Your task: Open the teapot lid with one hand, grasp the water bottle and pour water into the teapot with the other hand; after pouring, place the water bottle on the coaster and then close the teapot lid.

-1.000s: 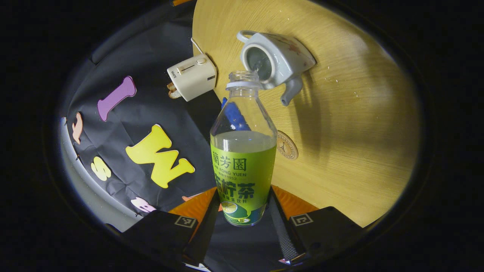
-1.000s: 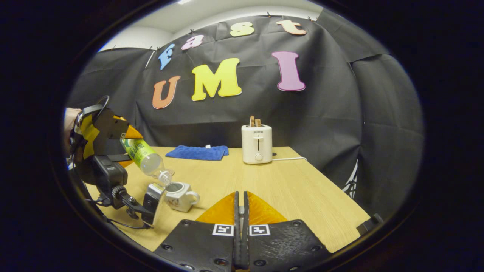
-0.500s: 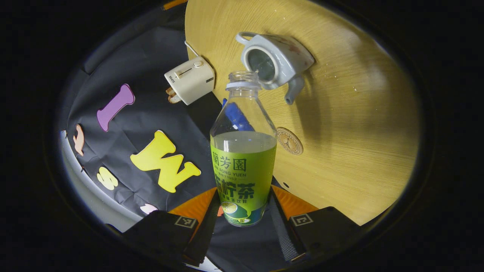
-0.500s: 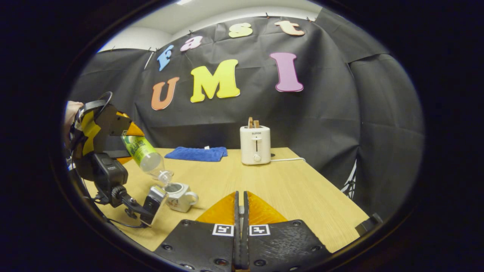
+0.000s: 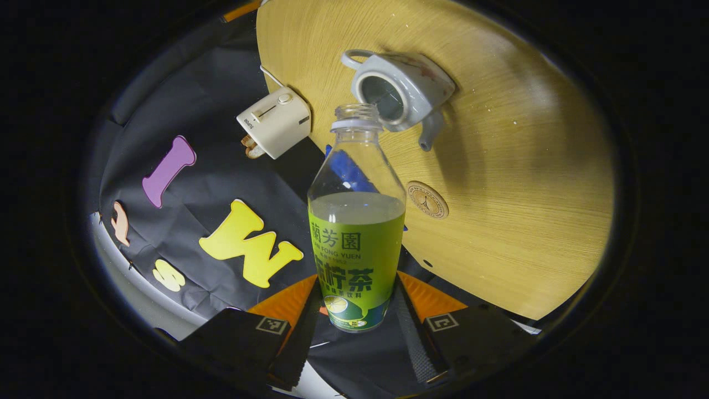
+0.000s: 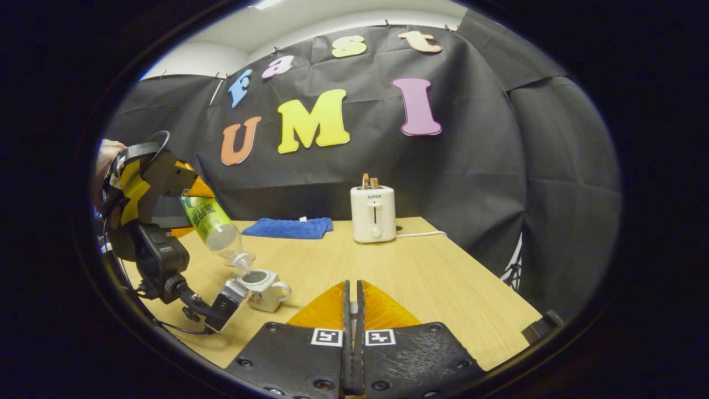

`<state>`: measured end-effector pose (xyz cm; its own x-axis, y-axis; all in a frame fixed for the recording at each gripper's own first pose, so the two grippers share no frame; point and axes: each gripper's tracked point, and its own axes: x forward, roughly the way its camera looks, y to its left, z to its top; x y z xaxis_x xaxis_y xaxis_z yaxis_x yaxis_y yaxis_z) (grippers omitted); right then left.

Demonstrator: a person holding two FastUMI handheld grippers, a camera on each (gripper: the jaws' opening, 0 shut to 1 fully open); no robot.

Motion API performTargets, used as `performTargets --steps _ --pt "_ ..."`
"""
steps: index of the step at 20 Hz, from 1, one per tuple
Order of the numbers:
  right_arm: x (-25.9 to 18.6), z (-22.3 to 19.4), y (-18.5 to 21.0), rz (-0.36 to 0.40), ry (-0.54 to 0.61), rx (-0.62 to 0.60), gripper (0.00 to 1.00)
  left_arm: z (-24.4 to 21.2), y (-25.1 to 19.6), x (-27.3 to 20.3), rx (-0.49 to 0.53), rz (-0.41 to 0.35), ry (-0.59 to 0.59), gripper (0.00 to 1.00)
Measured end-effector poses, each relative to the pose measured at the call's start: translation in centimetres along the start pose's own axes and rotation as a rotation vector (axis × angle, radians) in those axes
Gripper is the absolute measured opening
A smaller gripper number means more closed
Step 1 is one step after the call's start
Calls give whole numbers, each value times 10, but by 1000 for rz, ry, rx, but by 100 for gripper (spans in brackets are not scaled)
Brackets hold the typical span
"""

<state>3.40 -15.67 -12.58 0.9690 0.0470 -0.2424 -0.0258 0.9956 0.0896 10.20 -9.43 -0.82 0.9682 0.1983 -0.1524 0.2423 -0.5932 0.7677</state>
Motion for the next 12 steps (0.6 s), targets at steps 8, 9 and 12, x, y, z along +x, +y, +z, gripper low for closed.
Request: performTargets --steps 8,9,12 --pt "-1 1 -1 4 -8 4 0 1 7 5 49 6 15 75" --pt "-1 1 -1 4 -9 5 0 1 7 4 48 5 15 75" --pt "-2 1 -2 4 -11 6 0 2 7 6 49 11 11 75"
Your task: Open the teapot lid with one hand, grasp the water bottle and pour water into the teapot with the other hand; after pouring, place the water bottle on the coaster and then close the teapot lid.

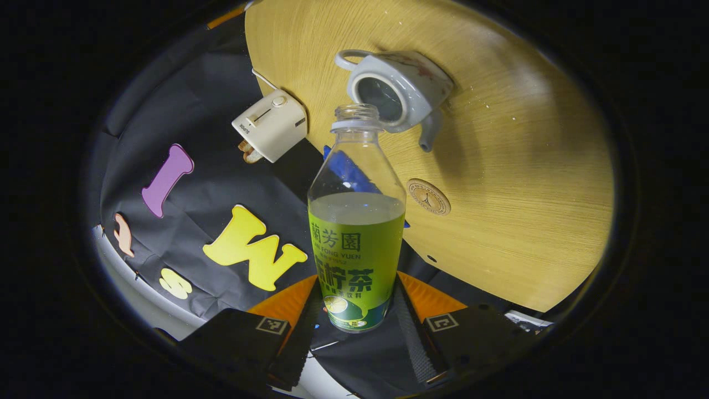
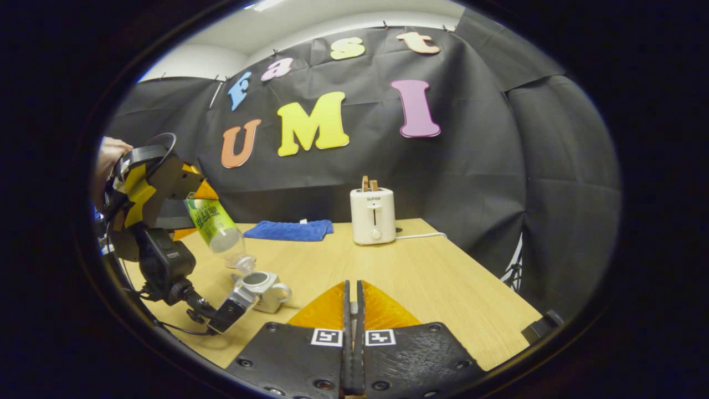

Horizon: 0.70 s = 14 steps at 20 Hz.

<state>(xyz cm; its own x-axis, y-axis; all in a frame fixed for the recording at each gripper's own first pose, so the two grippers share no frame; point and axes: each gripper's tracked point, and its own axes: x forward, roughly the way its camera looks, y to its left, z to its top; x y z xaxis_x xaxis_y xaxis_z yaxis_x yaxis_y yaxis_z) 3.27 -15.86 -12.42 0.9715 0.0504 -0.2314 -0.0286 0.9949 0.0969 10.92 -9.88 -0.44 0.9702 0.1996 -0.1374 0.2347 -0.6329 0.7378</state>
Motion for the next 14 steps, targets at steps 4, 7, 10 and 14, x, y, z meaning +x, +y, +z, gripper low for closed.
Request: performTargets --steps 4,7,10,14 --pt "0 0 1 0 -6 2 0 0 2 3 -21 21 -10 72" --pt "1 1 1 1 -5 4 0 -2 -2 6 -83 33 -22 75" --pt "0 2 2 9 -5 26 0 4 -15 15 -298 11 -90 75" --pt "-3 13 11 16 -21 21 0 19 -50 3 -671 -54 -177 75"
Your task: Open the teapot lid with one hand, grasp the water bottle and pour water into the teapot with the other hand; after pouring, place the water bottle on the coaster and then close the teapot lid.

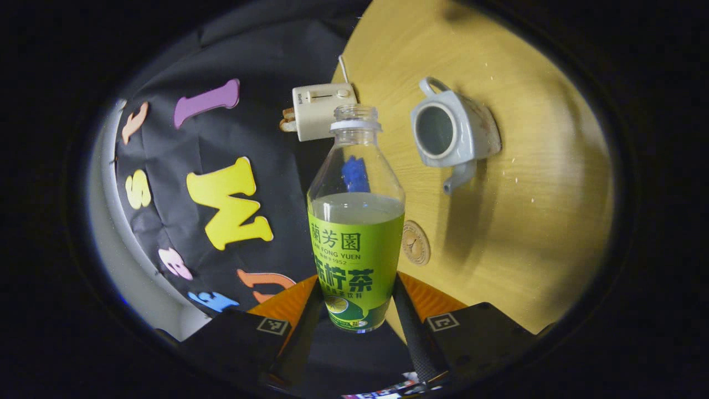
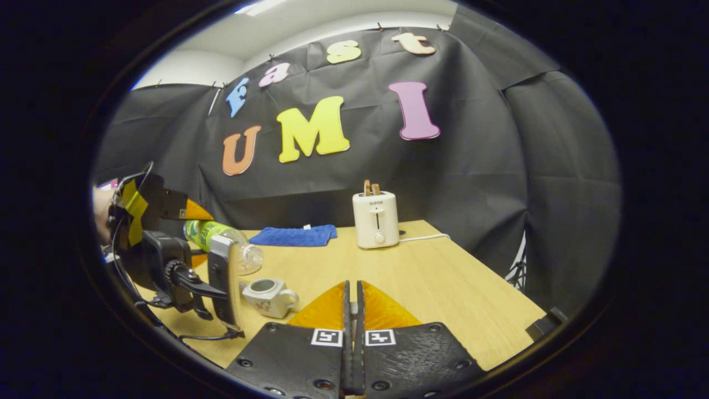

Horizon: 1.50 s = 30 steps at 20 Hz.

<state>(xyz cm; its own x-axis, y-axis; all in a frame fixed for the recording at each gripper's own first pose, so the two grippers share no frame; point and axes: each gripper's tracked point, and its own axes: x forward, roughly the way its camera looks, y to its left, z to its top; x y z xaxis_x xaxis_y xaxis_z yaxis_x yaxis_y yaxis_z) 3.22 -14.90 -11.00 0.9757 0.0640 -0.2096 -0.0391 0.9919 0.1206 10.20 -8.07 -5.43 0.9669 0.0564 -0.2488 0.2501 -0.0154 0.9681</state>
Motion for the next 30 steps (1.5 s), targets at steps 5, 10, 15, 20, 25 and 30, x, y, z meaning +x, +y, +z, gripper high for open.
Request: performTargets --steps 5,10,15,20,25,30 --pt "-2 9 11 -14 1 0 0 -29 -26 -11 -535 -3 -51 75" --pt "-3 17 35 -12 7 -32 0 -43 -54 -19 -1180 -147 -96 76" --pt "-2 23 65 8 -7 -51 0 -61 -42 -32 -1435 -36 -138 76" --pt "-2 10 88 28 8 -50 1 -63 -12 -7 -1603 -14 -204 76" --pt "7 1 86 25 28 -45 0 -70 33 37 -1543 63 -234 76" --pt "16 -9 76 10 50 -24 0 -72 48 81 -1587 60 -233 76"
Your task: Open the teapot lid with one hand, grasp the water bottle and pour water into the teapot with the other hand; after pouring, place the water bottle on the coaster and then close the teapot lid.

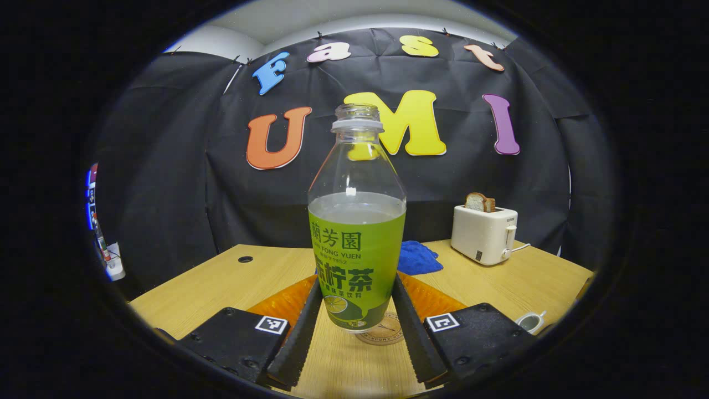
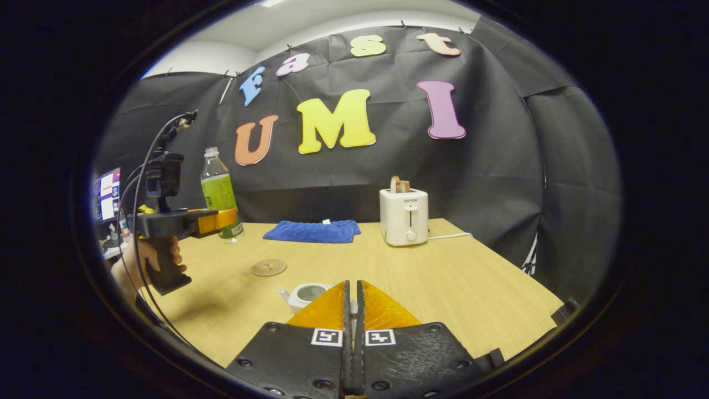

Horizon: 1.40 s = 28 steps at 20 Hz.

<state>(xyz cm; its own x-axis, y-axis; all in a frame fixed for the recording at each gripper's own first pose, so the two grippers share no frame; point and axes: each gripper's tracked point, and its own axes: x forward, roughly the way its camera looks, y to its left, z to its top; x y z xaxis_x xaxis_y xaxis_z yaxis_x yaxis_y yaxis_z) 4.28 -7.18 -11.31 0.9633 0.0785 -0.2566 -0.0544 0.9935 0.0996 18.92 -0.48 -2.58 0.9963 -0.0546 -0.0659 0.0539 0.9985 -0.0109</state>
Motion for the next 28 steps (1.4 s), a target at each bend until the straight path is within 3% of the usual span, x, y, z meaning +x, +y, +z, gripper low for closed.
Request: performTargets --steps 11,28 --pt "20 -23 -7 -13 53 16 0 -64 -27 68 -32 -81 149 77" --pt "20 -27 -7 -14 54 15 0 -85 -36 69 -9 -93 198 80"
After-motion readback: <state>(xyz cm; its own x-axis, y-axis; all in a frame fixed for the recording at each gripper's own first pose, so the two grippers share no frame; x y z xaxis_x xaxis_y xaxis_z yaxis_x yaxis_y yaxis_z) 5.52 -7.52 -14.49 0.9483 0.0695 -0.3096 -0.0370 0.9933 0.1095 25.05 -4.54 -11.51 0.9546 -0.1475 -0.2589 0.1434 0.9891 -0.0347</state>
